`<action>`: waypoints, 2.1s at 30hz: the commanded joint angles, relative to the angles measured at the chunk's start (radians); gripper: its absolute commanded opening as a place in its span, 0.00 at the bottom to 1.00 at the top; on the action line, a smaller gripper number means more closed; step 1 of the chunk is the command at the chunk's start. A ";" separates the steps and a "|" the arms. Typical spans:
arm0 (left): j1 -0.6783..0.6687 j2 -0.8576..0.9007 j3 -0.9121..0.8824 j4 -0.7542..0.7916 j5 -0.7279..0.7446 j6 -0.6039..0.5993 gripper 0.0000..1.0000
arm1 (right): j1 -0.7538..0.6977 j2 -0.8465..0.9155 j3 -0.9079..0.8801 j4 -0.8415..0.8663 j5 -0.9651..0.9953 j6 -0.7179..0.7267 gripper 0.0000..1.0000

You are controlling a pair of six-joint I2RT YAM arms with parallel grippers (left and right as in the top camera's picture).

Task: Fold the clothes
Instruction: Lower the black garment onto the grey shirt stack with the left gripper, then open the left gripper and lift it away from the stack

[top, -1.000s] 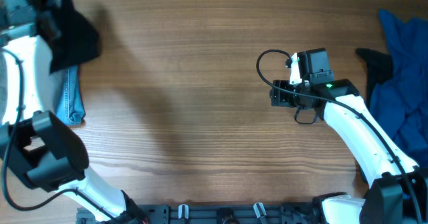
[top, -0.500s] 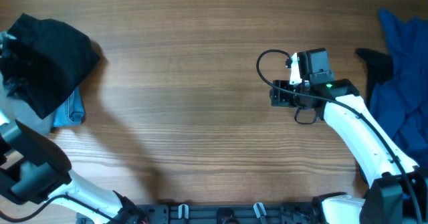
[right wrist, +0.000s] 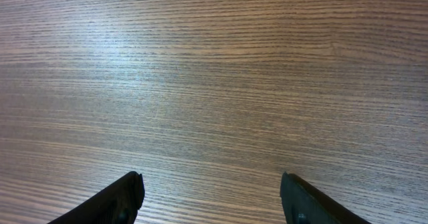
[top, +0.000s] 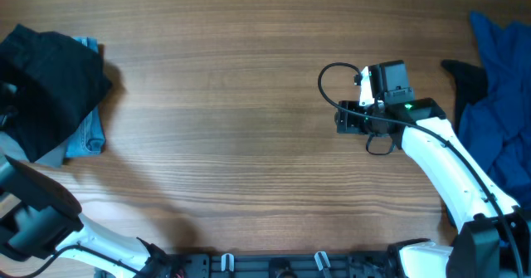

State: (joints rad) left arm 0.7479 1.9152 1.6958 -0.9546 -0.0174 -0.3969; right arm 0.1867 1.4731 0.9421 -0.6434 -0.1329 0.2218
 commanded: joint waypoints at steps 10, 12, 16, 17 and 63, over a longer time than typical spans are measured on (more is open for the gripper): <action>0.027 -0.026 0.034 -0.042 -0.003 -0.056 1.00 | -0.001 -0.014 0.022 -0.001 0.015 -0.013 0.70; 0.027 -0.071 0.069 -0.093 0.028 -0.057 1.00 | -0.001 -0.014 0.022 -0.001 0.015 -0.013 0.70; 0.027 -0.186 0.111 -0.080 0.025 -0.057 1.00 | -0.001 -0.014 0.022 -0.001 0.015 -0.011 0.70; 0.027 -0.220 0.112 -0.063 0.025 -0.057 1.00 | -0.001 -0.014 0.022 -0.001 0.015 -0.011 0.70; 0.160 0.351 0.109 0.179 0.273 -0.003 1.00 | -0.001 -0.014 0.022 -0.057 0.015 0.017 0.70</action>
State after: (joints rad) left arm 0.8886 2.2108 1.8122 -0.7654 0.2092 -0.4129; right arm 0.1867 1.4731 0.9421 -0.6960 -0.1329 0.2268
